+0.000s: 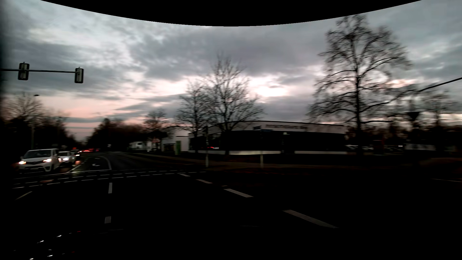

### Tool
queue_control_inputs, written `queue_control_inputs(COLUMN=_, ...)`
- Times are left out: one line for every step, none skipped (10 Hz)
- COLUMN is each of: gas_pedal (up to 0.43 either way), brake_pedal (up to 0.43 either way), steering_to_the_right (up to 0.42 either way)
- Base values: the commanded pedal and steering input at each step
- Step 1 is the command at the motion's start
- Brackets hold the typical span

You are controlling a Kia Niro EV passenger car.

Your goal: Follow the waypoints while adhering to traffic rules and regulations

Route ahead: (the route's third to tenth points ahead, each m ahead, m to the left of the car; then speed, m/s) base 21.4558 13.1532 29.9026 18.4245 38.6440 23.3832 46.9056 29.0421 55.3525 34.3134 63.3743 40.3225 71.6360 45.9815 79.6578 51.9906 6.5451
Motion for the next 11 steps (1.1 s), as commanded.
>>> queue_control_inputs(gas_pedal=0.169, brake_pedal=0.0, steering_to_the_right=-0.305)
queue_control_inputs(gas_pedal=0.169, brake_pedal=0.0, steering_to_the_right=-0.299)
queue_control_inputs(gas_pedal=0.169, brake_pedal=0.0, steering_to_the_right=-0.289)
queue_control_inputs(gas_pedal=0.169, brake_pedal=0.0, steering_to_the_right=-0.275)
queue_control_inputs(gas_pedal=0.169, brake_pedal=0.0, steering_to_the_right=-0.262)
queue_control_inputs(gas_pedal=0.169, brake_pedal=0.0, steering_to_the_right=-0.245)
queue_control_inputs(gas_pedal=0.169, brake_pedal=0.0, steering_to_the_right=-0.228)
queue_control_inputs(gas_pedal=0.169, brake_pedal=0.0, steering_to_the_right=-0.215)
queue_control_inputs(gas_pedal=0.169, brake_pedal=0.0, steering_to_the_right=-0.197)
queue_control_inputs(gas_pedal=0.157, brake_pedal=0.0, steering_to_the_right=-0.179)
queue_control_inputs(gas_pedal=0.157, brake_pedal=0.0, steering_to_the_right=-0.165)
